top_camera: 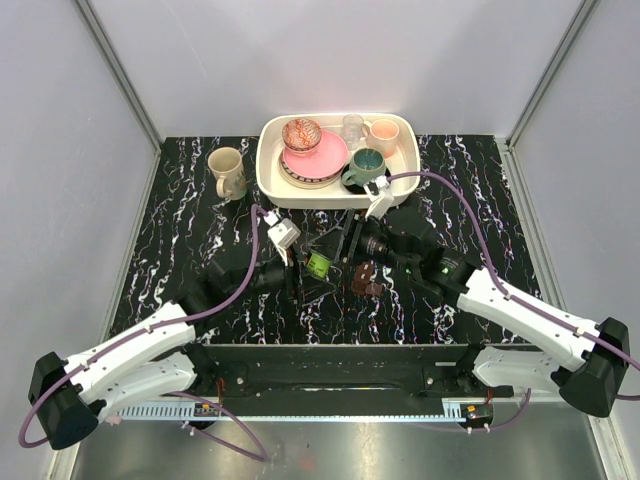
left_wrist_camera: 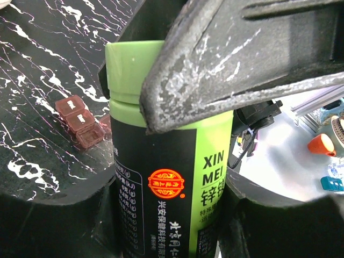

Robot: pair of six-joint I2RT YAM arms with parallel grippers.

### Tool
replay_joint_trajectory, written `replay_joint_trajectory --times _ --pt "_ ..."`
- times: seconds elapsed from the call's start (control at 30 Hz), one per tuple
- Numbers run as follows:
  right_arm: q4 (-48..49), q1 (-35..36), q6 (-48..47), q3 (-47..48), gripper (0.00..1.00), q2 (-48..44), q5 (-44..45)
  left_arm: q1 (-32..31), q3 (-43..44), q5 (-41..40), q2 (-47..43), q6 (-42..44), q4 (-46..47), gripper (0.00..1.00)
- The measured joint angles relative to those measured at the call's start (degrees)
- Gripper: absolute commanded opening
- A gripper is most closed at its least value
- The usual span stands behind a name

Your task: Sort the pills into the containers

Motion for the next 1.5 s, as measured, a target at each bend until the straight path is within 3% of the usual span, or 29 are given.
replay_joint_trajectory --times 0.03,0.4,0.77,0.8,0.83,0.87,0.9,0.97,1.1,1.5 --pt "0.0 0.0 0.1 -0.1 0.03 0.0 0.0 0.0 -0.1 0.0 0.0 -0.2 0.0 0.00" --pt "3.5 0.2 -0.3 -3.5 0.00 -2.1 -1.0 -0.1 -2.8 2.6 -0.3 -2.4 4.7 0.00" --pt "17.6 0.4 -7.3 -13.1 0.00 -10.8 -11.0 -0.6 -6.7 15.5 -0.9 -7.7 18.0 0.00" --pt "18.4 0.5 -8.1 -13.3 0.02 -11.1 -12.1 -0.6 -6.7 16.6 -0.9 -8.2 18.9 0.00" --pt "19.1 0.5 -8.9 -13.3 0.14 -11.3 -13.1 -0.6 -6.7 17.6 -0.8 -8.6 20.0 0.00" --pt "19.8 0.5 -9.5 -13.3 0.44 -11.5 -13.9 -0.6 -6.7 18.4 -0.7 -8.9 20.9 0.00" --pt "20.0 0.5 -9.9 -13.3 0.58 -11.6 -14.3 -0.6 -6.7 18.9 -0.6 -9.2 21.4 0.00" --pt "20.4 0.5 -10.6 -13.3 0.74 -11.8 -15.3 -0.6 -6.7 19.8 -0.5 -9.4 22.1 0.00" --pt "19.2 0.2 -11.3 -13.3 0.79 -12.3 -14.3 -0.2 -6.7 20.4 -0.7 -9.2 22.7 0.00" --pt "14.4 0.3 -10.6 -12.0 0.81 -12.4 -10.2 0.5 -6.7 19.4 -0.7 -8.7 21.5 0.00"
